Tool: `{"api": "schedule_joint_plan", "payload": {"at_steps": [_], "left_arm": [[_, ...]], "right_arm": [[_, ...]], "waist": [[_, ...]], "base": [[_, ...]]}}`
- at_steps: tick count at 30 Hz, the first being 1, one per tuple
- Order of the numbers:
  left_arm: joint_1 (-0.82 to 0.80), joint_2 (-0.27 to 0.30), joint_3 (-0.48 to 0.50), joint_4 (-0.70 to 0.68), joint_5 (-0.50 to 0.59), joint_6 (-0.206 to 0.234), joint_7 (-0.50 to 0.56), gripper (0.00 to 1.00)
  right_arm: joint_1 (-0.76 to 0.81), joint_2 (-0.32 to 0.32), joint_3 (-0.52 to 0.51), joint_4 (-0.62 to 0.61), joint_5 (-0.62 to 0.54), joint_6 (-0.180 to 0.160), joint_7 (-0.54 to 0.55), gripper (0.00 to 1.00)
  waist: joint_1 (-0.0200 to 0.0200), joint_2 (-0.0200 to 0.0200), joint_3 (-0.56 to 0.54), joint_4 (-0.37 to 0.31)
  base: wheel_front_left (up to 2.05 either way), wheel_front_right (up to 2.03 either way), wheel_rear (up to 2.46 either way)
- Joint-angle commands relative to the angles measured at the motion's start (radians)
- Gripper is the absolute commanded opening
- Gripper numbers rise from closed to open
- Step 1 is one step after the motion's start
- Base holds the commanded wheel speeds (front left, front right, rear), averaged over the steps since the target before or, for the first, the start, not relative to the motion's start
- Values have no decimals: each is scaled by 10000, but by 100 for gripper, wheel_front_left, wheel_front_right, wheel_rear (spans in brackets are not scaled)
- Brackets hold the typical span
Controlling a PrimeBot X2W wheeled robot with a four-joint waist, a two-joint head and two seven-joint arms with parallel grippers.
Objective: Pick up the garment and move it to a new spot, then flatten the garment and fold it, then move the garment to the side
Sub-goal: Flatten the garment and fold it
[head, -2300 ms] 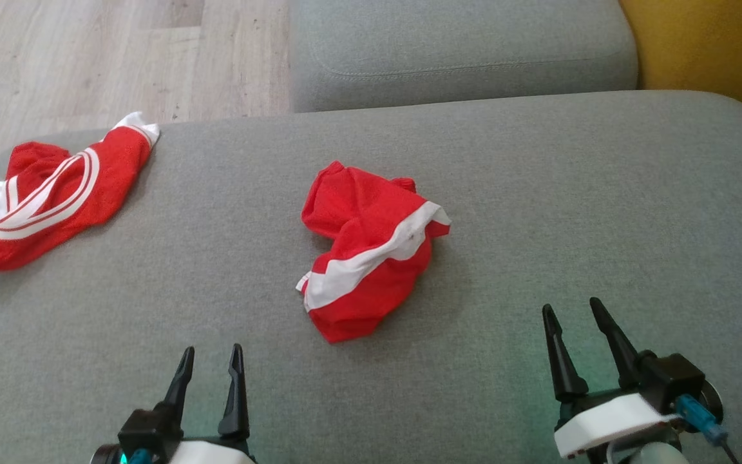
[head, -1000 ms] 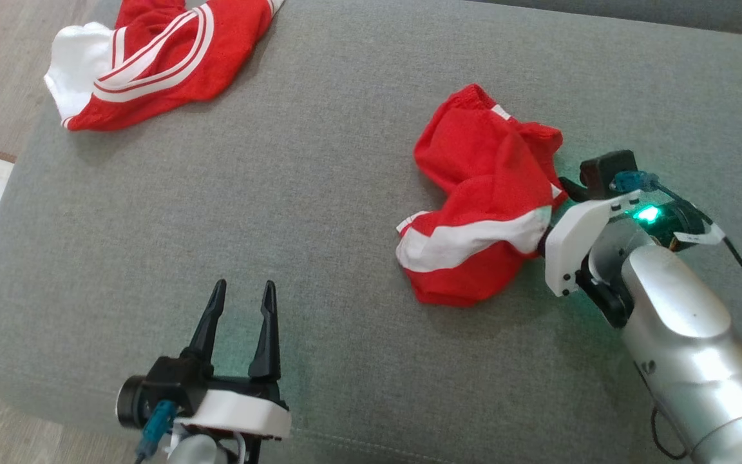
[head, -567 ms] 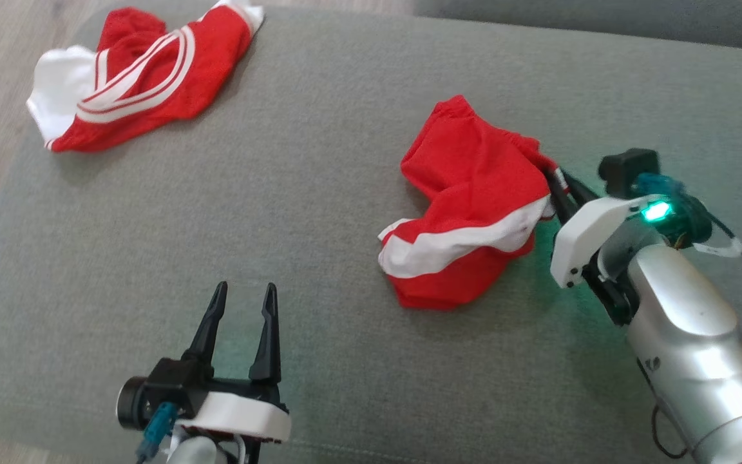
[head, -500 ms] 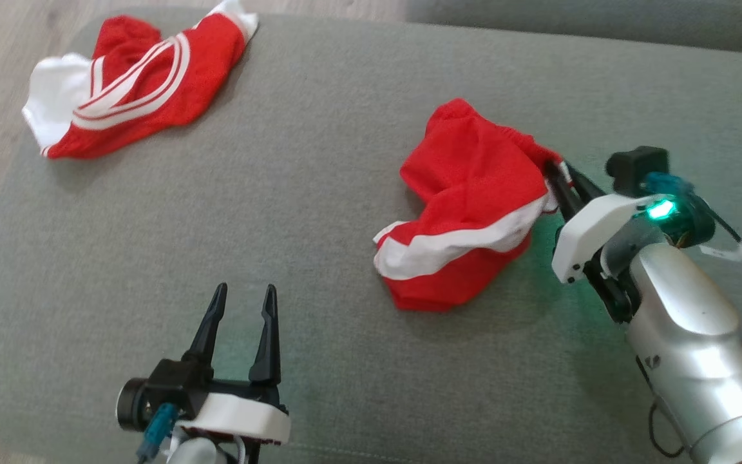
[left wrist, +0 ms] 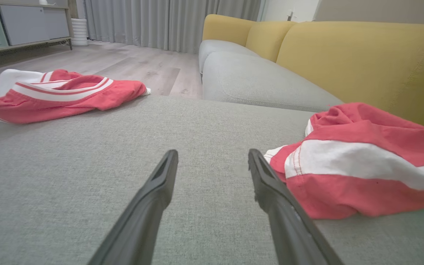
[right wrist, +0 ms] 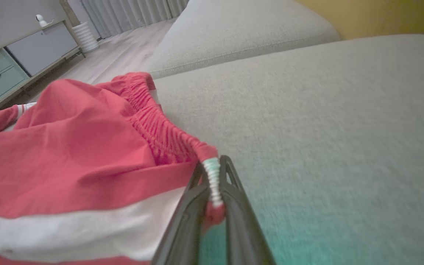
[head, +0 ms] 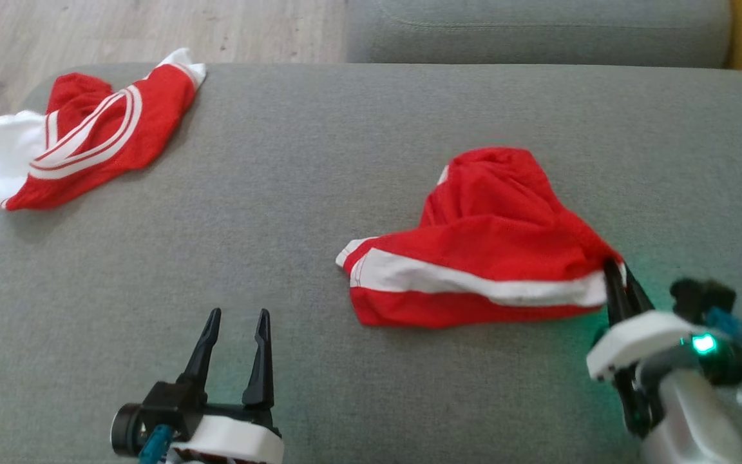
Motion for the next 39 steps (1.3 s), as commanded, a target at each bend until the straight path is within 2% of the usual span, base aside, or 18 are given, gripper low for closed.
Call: {"api": "schedule_joint_plan", "payload": {"at_steps": [1,6,12,13,16,29,39], "left_arm": [[-216,20,356,-282,99,-53,-95,100],[-242,18,403,-260,111,-88,-95,100],[-288,15,456,-190,116,-123,-95,100],[-289,14,466,-178,117,-128,-95,100],[-300,12,475,-138,130,-157,-95,100],[-142,2,451,-81,97,-228,-95,100],[135,-10,394,10,-151,-219,-95,100]], "right_arm": [[8,139,13,-534,-124,39,-97,0],[1008,310,-524,-1277,-332,39,155,0],[1559,323,-260,-1503,204,39,105,0],[1578,324,-216,-1516,237,39,49,11],[1583,325,-128,-1573,348,39,-124,100],[2092,326,-163,-2461,86,39,-285,100],[2545,326,73,-3200,-221,39,-8,100]], "waist": [[2,0,-12,-90],[2,0,49,-224],[2,0,14,-301],[2,0,-2,-314],[2,0,-56,-346],[2,0,-604,-519],[2,0,-1091,-541]], "base": [[0,0,0],[0,0,0],[0,0,0],[0,0,0],[0,0,0],[0,0,0],[0,0,0]]}}
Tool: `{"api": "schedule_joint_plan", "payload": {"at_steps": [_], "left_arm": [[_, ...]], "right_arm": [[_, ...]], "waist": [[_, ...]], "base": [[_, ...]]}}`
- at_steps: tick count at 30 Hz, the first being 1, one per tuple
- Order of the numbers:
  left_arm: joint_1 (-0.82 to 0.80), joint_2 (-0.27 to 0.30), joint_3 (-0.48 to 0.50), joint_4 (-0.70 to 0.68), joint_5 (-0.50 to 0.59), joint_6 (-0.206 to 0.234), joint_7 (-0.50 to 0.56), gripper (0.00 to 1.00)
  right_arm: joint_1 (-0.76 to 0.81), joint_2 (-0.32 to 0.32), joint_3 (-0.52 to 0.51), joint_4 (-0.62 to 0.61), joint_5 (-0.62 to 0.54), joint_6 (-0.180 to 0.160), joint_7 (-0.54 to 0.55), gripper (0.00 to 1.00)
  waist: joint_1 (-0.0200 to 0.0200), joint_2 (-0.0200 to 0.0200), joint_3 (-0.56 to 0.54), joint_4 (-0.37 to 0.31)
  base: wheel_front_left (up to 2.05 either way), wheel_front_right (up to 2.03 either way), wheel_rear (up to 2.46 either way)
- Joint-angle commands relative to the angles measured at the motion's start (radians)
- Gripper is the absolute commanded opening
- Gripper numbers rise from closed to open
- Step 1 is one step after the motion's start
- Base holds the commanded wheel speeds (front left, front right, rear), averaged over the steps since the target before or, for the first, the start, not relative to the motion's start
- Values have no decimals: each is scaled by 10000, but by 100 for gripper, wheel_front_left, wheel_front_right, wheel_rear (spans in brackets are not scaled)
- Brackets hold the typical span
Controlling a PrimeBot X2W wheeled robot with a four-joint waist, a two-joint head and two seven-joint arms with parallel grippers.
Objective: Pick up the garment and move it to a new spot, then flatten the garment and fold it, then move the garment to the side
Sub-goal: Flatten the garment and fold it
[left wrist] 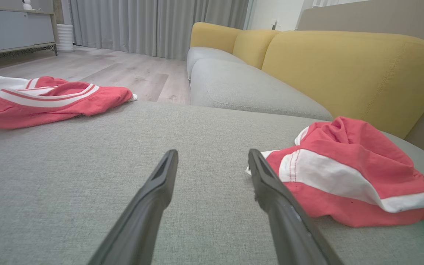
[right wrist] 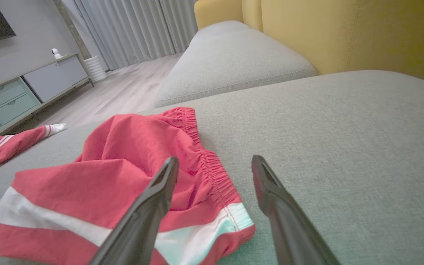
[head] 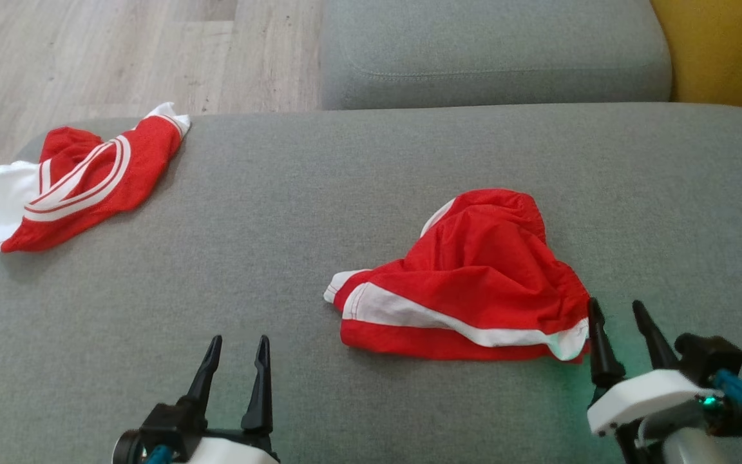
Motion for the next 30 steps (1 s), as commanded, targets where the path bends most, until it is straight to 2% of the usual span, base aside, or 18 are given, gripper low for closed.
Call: {"api": "schedule_joint_plan", "payload": {"at_steps": [1,30], "left_arm": [[-303,-11,371,-248,-72,38,-95,100],[-13,83,511,201,-212,139,-95,100]], "right_arm": [[-25,-38,338,-397,-63,39,15,100],[57,-37,862,-954,-230,39,155,100]], "waist": [[1,0,-49,22],[1,0,-128,108]], "base": [[0,0,0],[0,0,0]]}}
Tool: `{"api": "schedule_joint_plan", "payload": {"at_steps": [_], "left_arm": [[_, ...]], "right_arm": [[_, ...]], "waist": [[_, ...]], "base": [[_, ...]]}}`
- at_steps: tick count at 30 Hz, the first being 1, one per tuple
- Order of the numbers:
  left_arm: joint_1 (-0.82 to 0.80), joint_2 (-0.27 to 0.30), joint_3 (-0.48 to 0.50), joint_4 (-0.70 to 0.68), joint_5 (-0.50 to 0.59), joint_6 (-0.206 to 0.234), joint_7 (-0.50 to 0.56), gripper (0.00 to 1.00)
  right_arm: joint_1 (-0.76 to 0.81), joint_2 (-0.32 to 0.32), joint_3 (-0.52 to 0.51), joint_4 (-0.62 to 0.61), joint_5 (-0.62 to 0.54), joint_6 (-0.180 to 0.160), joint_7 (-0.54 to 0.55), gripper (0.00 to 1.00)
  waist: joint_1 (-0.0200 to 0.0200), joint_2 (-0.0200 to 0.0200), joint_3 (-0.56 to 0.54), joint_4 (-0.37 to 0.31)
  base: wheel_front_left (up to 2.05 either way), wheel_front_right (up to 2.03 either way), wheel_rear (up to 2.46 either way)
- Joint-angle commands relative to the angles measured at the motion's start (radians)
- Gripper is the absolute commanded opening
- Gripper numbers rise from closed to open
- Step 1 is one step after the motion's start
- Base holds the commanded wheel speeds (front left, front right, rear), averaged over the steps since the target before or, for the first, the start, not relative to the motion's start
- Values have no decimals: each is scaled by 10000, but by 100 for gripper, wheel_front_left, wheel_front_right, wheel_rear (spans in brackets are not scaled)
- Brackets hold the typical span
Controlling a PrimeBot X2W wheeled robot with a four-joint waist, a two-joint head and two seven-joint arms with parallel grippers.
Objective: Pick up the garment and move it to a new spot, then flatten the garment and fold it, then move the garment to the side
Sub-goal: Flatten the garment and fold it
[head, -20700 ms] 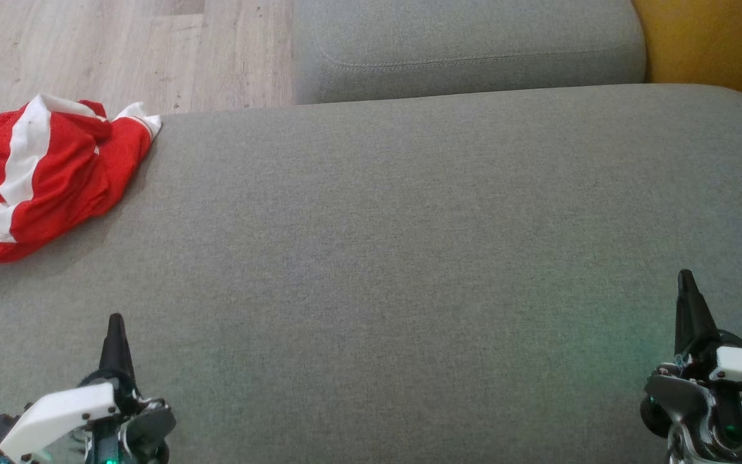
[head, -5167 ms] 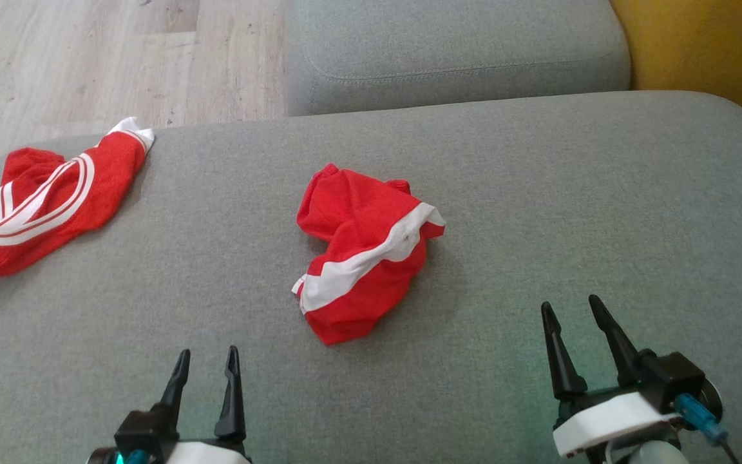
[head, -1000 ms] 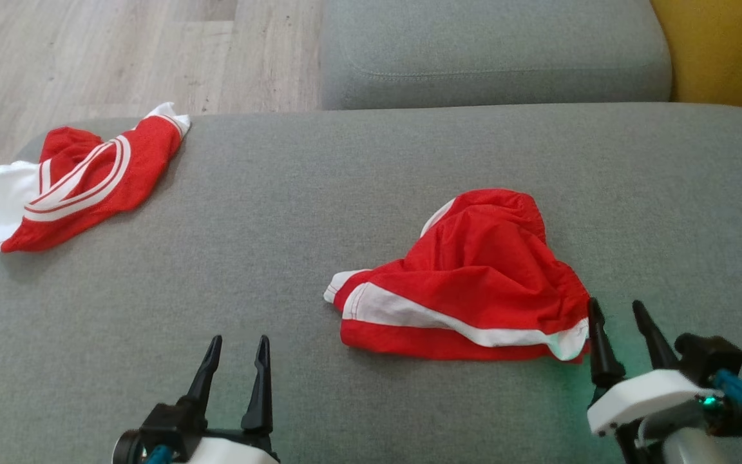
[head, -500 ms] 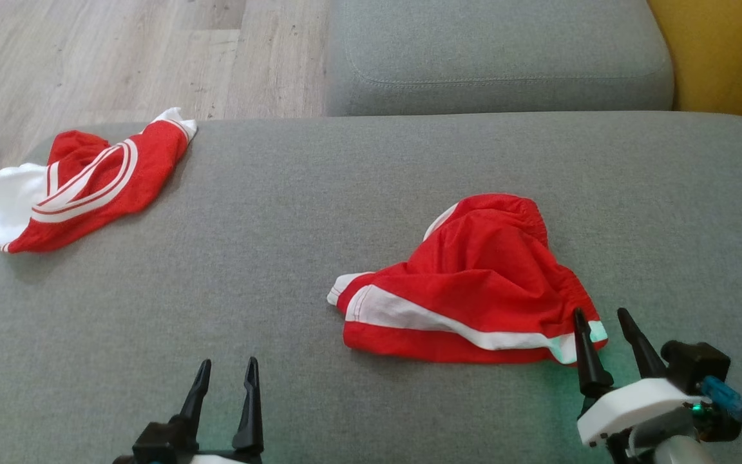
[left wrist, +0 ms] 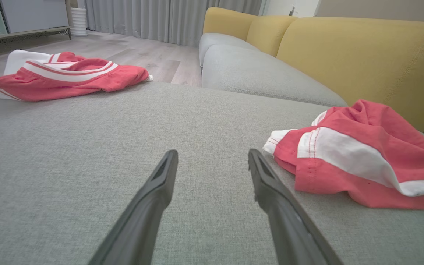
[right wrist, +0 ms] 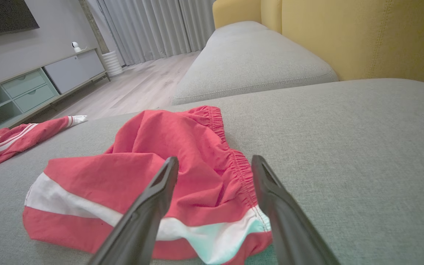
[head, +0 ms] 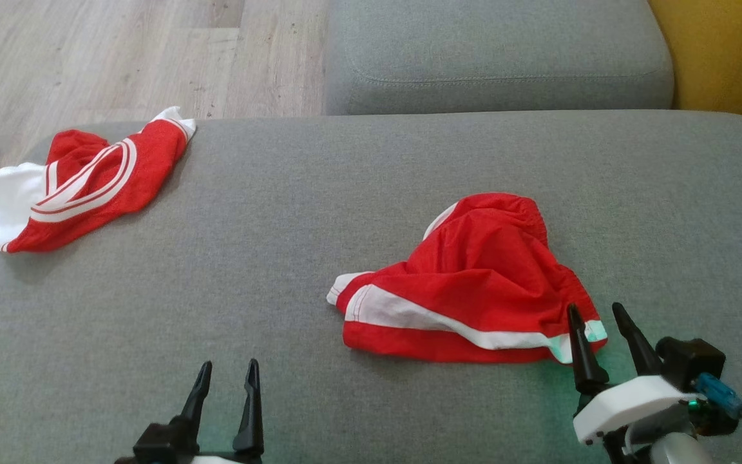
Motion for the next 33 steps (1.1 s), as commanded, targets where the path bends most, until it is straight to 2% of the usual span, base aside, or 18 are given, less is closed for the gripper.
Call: {"api": "schedule_joint_plan", "payload": {"at_steps": [1,14,19,26,33], "left_arm": [[-394,43,275,-233,-36,50,-95,100],[-509,96,133,-342,-28,107,-56,100],[-837,84,-319,-504,100,-124,258,100],[-1941,-6,-1459,-221,-307,-811,1609,100],[-3266,-21,-1946,712,-1385,-1070,3084,100]], "right_arm": [[-292,-49,257,-398,-94,39,-12,100],[-225,-49,272,-648,-231,39,5,100],[-220,-49,294,-765,-250,39,9,100],[-271,-49,387,-939,-308,39,81,100],[-514,-49,457,-1057,-323,39,107,100]], "waist": [[0,0,7,-1],[0,0,74,-12],[0,0,145,-52],[0,0,464,-326],[0,0,1011,-861]], "base": [[0,0,0],[0,0,0],[0,0,0],[0,0,0],[0,0,0]]}}
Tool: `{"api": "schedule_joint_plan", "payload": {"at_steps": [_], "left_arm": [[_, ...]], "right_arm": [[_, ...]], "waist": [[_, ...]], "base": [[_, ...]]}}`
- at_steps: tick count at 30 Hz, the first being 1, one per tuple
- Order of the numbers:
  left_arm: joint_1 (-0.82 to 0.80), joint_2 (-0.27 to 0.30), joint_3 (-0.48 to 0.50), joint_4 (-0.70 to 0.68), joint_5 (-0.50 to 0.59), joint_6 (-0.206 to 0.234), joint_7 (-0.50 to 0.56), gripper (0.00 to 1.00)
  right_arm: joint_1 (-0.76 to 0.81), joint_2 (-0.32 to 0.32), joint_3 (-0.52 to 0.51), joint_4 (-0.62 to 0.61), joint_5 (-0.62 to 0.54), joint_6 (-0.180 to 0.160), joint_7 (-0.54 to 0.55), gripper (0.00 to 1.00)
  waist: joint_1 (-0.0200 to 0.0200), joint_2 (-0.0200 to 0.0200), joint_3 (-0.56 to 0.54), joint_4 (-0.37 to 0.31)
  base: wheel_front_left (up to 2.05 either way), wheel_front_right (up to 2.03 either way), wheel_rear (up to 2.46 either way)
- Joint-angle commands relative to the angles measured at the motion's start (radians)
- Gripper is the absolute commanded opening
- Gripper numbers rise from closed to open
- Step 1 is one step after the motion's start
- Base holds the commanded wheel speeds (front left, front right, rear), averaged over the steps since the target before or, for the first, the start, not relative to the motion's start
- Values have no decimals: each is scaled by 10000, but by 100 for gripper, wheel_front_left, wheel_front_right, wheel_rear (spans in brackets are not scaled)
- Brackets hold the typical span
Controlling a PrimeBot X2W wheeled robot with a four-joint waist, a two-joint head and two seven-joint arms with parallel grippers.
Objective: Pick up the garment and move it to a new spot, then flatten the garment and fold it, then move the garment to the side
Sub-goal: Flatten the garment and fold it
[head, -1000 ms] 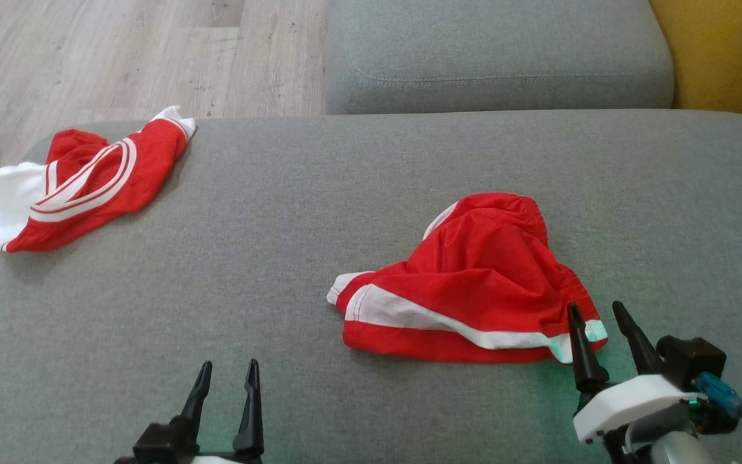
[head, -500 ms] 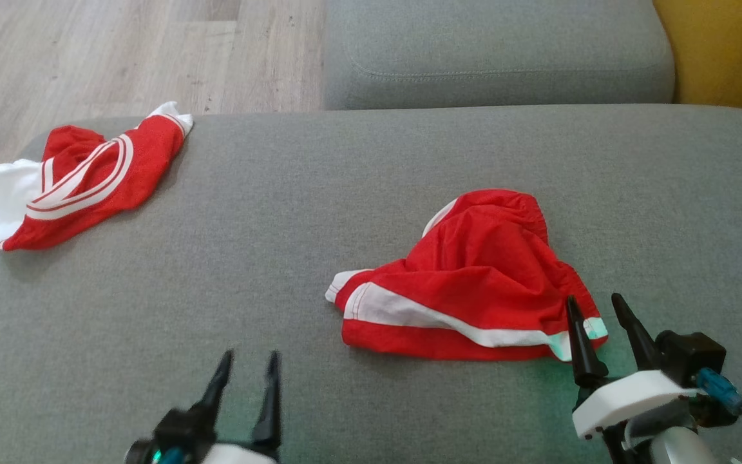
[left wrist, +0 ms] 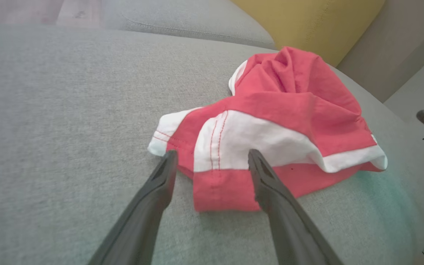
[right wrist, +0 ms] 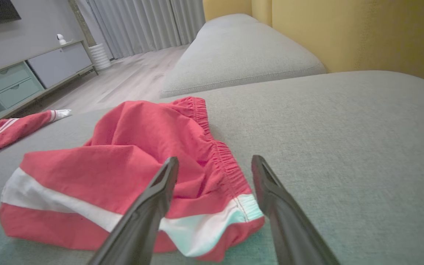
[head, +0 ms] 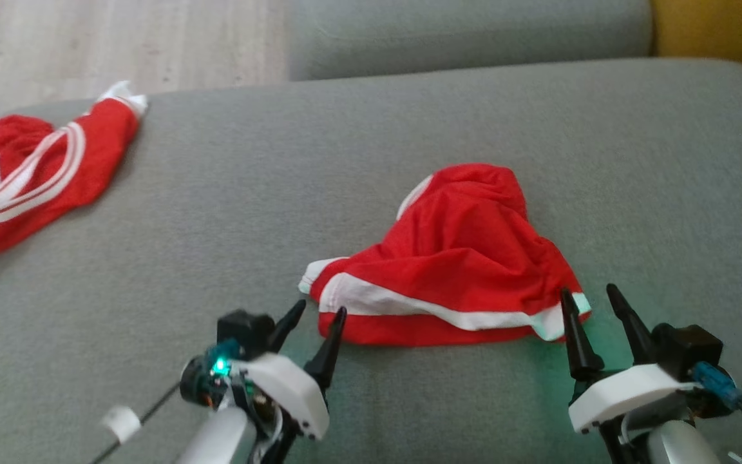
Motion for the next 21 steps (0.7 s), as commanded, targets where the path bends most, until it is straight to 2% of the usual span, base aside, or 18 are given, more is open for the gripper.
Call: {"api": "schedule_joint_plan", "payload": {"at_steps": [1,7,12,21], "left_arm": [[-697,45,273,-99,-238,-78,132,100],[-1291,129,172,296,-1016,-117,475,100],[-1384,274,-510,-104,-1870,-125,798,100],[-1288,593,-725,-885,-2197,-127,589,100]], "right_arm": [[-487,-49,225,-377,-61,39,10,100],[-616,-49,64,-369,-114,39,-49,100],[-688,-49,-57,-333,-131,39,-89,100],[-723,-49,-205,-296,-130,39,-138,100]], "waist": [[-1,0,266,-273],[-1,0,552,-548],[-1,0,667,-593],[-1,0,728,-485]], "base": [[0,0,0],[0,0,0],[0,0,0],[0,0,0]]}}
